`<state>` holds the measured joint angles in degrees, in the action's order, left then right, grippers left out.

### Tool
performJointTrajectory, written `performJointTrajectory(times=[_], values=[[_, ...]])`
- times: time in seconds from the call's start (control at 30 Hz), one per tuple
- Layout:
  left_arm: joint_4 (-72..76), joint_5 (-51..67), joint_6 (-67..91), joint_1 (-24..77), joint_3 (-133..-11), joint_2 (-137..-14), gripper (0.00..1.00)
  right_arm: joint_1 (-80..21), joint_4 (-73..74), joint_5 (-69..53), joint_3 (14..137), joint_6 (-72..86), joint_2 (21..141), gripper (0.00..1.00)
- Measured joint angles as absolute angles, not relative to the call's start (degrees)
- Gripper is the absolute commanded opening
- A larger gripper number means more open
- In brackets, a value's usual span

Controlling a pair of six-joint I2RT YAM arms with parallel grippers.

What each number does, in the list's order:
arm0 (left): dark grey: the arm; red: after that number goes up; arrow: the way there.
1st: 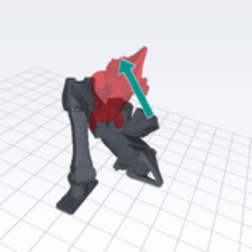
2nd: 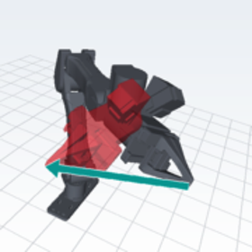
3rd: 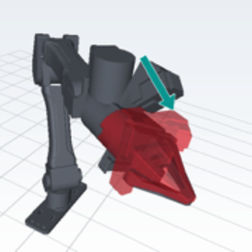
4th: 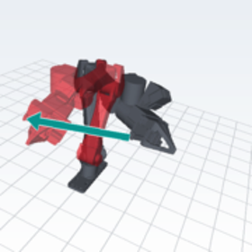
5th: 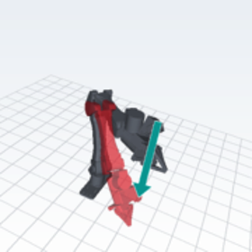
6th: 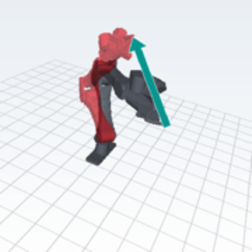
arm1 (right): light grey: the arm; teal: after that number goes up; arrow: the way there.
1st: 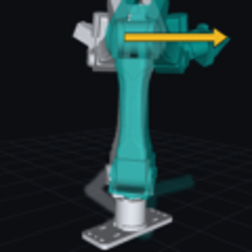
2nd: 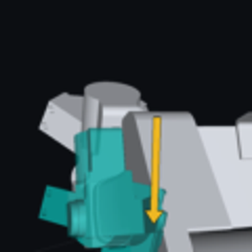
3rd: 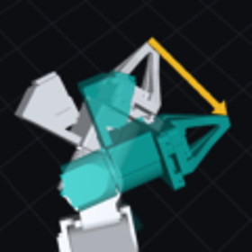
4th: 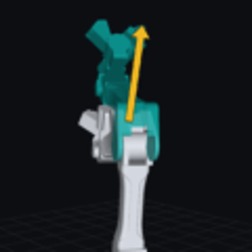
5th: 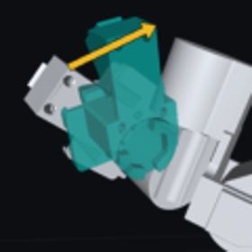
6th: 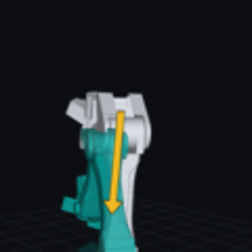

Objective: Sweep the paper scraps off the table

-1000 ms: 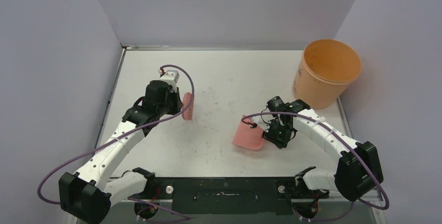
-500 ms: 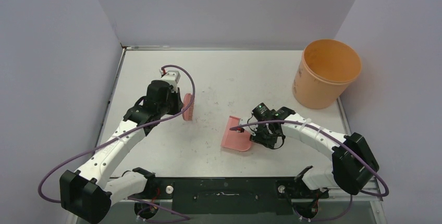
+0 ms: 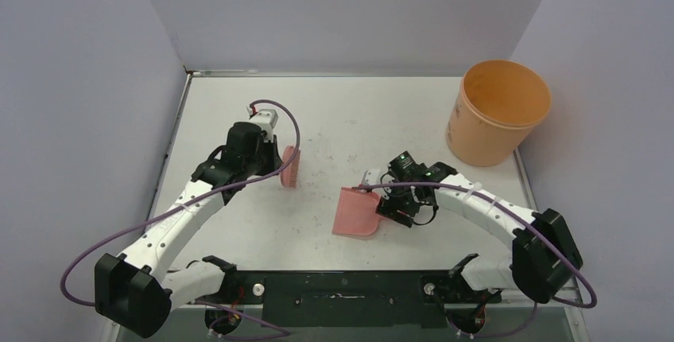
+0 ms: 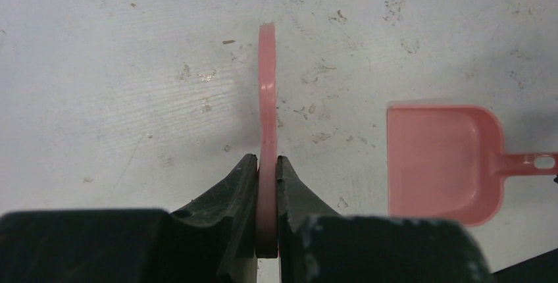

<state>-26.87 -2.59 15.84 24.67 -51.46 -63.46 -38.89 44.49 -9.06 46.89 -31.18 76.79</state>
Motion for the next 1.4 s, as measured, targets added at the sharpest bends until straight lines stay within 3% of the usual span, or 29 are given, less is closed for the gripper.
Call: performJointTrajectory(times=[0.17,0.23,0.3,0.57,0.87,1.13,1.4], values=[[-26.7,1.6,18.2,24.6,-51.5,-63.3,0.0,-24.3,41.5,-19.0,48.7,-30.0,68.6,0.96],[-26.5,3.9,21.0,24.6,-51.5,-62.3,0.0,-18.2,38.0,-22.9,48.6,-28.0,65.7,1.0],[-24.8,6.6,24.9,24.6,-50.8,-60.4,0.0,-12.4,31.7,-25.9,47.0,-24.3,63.3,0.91],[-5.7,10.5,50.0,25.4,-27.5,-40.7,0.0,-9.8,25.1,-29.4,42.2,-20.1,64.4,0.9],[-6.6,3.5,63.9,26.7,-16.1,-25.8,0.0,-9.4,23.2,-28.6,41.8,-19.7,60.2,0.9],[-3.9,4.1,69.5,26.7,-11.4,-29.6,0.0,-9.3,23.3,-29.0,41.8,-20.2,60.8,0.9],[-1.2,5.3,72.6,27.1,-8.1,-34.5,0.08,-9.3,24.4,-29.5,41.8,-21.3,62.2,0.9]])
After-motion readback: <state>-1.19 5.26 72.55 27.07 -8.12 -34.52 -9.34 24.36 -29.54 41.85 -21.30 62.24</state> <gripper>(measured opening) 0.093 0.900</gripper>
